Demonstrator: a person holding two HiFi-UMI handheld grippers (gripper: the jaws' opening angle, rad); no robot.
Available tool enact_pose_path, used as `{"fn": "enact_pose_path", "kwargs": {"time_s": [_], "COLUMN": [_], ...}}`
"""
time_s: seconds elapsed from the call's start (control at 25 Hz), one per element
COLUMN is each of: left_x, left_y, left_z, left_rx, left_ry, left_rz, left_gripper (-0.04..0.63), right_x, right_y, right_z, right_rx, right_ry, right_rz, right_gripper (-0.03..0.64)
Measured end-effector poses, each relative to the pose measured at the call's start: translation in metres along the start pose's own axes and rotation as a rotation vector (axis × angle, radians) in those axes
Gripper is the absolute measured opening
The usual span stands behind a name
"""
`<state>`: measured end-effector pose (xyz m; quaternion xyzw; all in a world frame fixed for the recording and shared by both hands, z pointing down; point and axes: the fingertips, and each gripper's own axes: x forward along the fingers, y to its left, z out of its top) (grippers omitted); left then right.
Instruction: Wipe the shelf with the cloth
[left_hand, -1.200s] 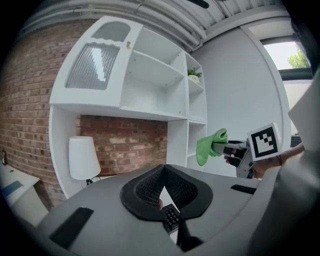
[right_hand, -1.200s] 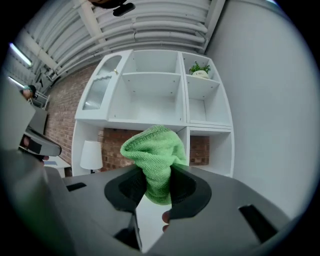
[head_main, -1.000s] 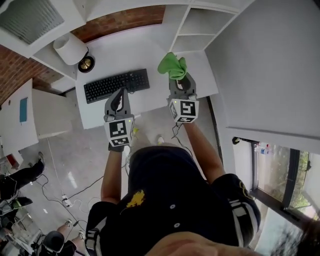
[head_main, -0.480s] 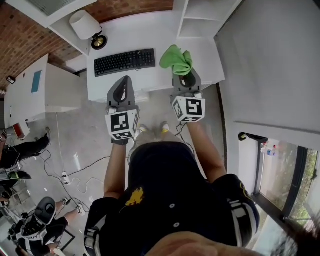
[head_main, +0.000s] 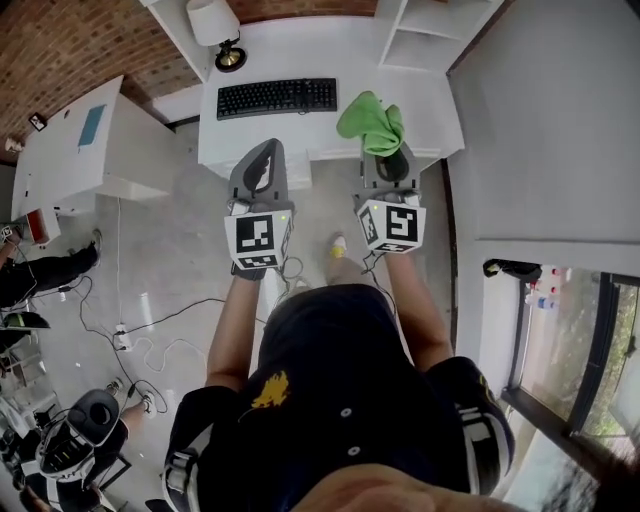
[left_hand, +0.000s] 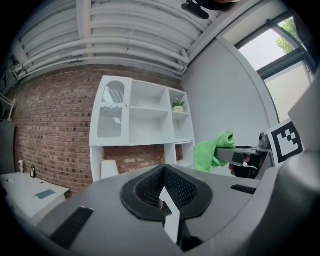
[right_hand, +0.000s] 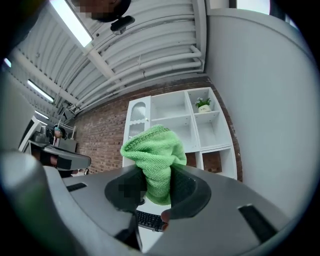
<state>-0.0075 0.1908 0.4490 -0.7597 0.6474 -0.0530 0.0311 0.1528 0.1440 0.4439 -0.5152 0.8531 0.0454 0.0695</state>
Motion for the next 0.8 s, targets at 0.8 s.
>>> {"fn": "enact_pose_path", "kwargs": {"time_s": [0.8], "left_x": [-0.099], "left_y": [-0.031], "left_z": [0.000], "left_rx": [-0.021], "left_ry": [-0.034], "left_rz": [-0.028], "left_gripper": [0.018], "right_x": [-0.114], "right_y": [0.027], "right_z": [0.036], "right_rx": [-0.094], "right_ry": [0.008], "right_rz": [0.012], "right_gripper": [0.101]}}
